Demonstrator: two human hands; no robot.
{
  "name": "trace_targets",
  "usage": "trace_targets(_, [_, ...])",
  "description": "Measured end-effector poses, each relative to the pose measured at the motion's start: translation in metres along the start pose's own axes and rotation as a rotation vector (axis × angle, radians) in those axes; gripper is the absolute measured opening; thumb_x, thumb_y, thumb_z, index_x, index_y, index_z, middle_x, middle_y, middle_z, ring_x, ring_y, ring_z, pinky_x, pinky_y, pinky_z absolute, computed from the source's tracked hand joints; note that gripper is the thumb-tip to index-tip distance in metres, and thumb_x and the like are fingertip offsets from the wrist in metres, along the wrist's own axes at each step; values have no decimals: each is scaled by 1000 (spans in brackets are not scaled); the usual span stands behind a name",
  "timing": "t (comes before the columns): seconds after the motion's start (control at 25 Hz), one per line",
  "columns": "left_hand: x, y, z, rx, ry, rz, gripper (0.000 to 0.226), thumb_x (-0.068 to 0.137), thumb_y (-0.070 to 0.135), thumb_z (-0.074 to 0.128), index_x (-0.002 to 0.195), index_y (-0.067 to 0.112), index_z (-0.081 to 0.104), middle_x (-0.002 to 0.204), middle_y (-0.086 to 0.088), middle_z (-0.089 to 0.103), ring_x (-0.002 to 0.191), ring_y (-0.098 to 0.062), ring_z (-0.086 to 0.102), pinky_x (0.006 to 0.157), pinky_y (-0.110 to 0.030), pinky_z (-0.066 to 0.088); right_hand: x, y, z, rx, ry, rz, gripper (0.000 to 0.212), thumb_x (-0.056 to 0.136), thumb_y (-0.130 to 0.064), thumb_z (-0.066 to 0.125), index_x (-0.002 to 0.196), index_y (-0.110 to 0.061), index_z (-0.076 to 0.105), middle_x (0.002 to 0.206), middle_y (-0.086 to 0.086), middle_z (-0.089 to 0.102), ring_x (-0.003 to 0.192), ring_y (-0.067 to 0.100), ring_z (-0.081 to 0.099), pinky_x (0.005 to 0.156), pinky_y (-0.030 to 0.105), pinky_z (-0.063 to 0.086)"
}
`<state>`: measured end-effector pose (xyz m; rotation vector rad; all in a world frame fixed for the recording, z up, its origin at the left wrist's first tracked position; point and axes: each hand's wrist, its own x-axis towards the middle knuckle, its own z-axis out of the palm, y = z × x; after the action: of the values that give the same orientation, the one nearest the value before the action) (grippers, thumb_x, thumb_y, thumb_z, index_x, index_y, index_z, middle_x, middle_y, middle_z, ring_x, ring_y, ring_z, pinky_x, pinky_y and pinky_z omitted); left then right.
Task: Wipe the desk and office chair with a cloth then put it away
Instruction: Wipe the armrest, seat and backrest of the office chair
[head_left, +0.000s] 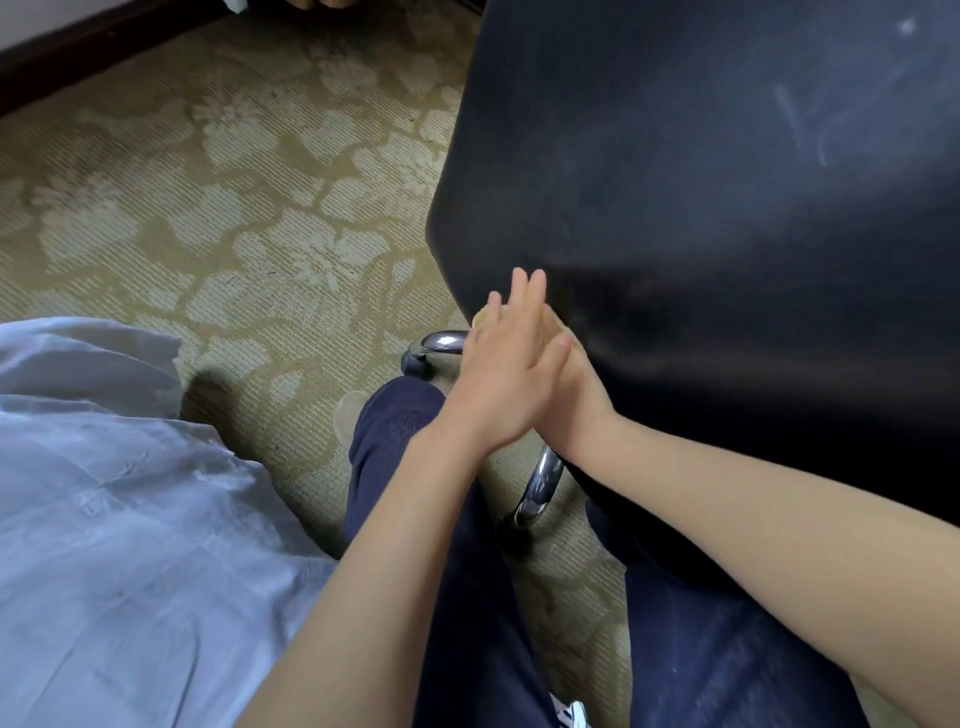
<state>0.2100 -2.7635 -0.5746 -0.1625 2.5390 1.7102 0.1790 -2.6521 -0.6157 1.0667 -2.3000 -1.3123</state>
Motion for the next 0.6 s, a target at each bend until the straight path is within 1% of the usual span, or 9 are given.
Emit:
trace_targets(0.04, [-5,5,5,-12,-20,17,62,100,26,40,152,23,7,160,2,-1,147,-24,-6,119,-44,3,-4,-8,1,-6,57,-75,65,98,-17,15,136,7,-33,159,11,4,145,16,3,106,30,-24])
trace_targets(0.08, [-9,11,10,-33,-48,25,63,101,26,39,152,25,4,160,3,-2,146,-22,-7,119,-45,2,-11,-12,7,-14,38,-83,61,96,-10,9,132,10,-36,154,22,-17,145,12,12,108,31,-22])
trace_targets(0.12, [-12,17,15,-65,-73,23,64,101,25,38,152,26,0,160,4,-5,146,-20,-9,119,-46,2,-21,-11,8,-31,69,-67,60,96,-11,7,133,10,-35,151,25,-25,143,7,16,108,31,-23])
trace_targets(0.16, [-13,22,20,-107,-95,10,66,101,23,37,151,26,-4,159,3,-8,146,-18,-10,119,-46,1,-39,-17,15,-13,5,-178,62,99,-17,14,139,8,-27,153,23,-20,145,14,12,107,40,-24])
trace_targets(0.24, [-10,28,23,-185,-126,-24,67,101,18,35,150,23,-10,158,0,-14,145,-14,-12,119,-44,-2,-67,-22,25,-13,-126,-408,64,100,-31,32,150,-4,2,158,16,-2,145,34,-6,91,60,-30])
trace_targets(0.32, [-7,28,21,-171,-145,-39,68,100,13,33,150,21,-11,158,-2,-16,145,-15,-12,119,-44,-2,-98,-21,32,-62,-291,-569,60,100,-39,39,149,-12,20,159,11,0,143,36,-15,85,61,-33])
trace_targets(0.4, [-6,25,16,-93,-164,-41,69,99,10,33,150,23,-10,159,-1,-14,146,-16,-9,119,-45,0,-127,-17,45,-73,-302,-694,50,99,-34,42,145,-14,34,159,10,5,144,35,-9,87,60,-32])
trace_targets(0.48, [-8,24,13,5,-180,-49,71,97,8,34,150,25,-10,159,1,-12,146,-17,-7,119,-44,2,-150,-9,49,-60,-324,-734,48,100,-25,40,145,-10,34,159,10,9,145,34,-3,90,57,-31])
trace_targets(0.6, [-12,27,10,80,-155,-75,71,98,10,36,151,23,-8,159,1,-8,147,-20,-3,119,-34,4,-171,7,55,22,-233,-710,48,102,-14,32,147,0,20,158,11,11,145,33,-2,94,49,-32])
